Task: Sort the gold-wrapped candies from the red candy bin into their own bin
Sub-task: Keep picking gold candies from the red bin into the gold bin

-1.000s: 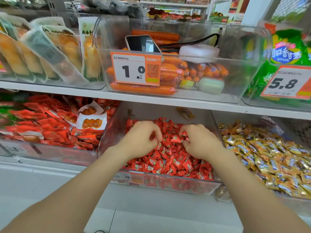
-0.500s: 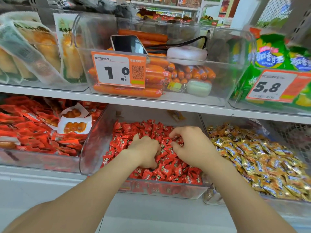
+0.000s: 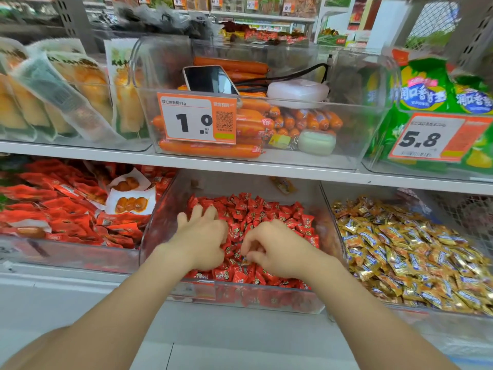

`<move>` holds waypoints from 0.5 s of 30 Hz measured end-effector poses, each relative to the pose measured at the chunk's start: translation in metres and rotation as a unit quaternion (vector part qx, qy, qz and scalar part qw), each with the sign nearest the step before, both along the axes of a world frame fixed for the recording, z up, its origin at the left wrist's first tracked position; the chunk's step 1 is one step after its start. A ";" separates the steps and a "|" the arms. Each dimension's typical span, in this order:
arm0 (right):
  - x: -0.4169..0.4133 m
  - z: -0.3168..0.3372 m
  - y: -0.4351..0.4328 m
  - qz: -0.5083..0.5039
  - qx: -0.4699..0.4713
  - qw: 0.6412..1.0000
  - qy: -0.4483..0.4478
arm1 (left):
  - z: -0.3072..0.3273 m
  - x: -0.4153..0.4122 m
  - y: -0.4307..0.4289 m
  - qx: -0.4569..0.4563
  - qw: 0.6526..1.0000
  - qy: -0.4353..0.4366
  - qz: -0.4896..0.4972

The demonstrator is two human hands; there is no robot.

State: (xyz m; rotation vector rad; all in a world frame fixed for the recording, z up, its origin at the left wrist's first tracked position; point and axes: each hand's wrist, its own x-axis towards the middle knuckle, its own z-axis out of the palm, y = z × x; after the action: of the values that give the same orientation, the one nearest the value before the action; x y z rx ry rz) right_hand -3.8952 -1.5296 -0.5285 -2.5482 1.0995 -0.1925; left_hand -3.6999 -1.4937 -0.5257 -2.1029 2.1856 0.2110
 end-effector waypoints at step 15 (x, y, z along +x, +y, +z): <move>0.017 -0.007 -0.009 -0.083 -0.030 0.996 0.015 | -0.005 0.012 -0.012 0.121 0.979 0.125 0.104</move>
State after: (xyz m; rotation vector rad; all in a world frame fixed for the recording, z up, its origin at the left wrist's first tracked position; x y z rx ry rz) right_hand -3.8779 -1.5383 -0.5353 -2.5196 1.3364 -0.2347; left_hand -3.6875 -1.5058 -0.5309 -2.2617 1.9307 0.7578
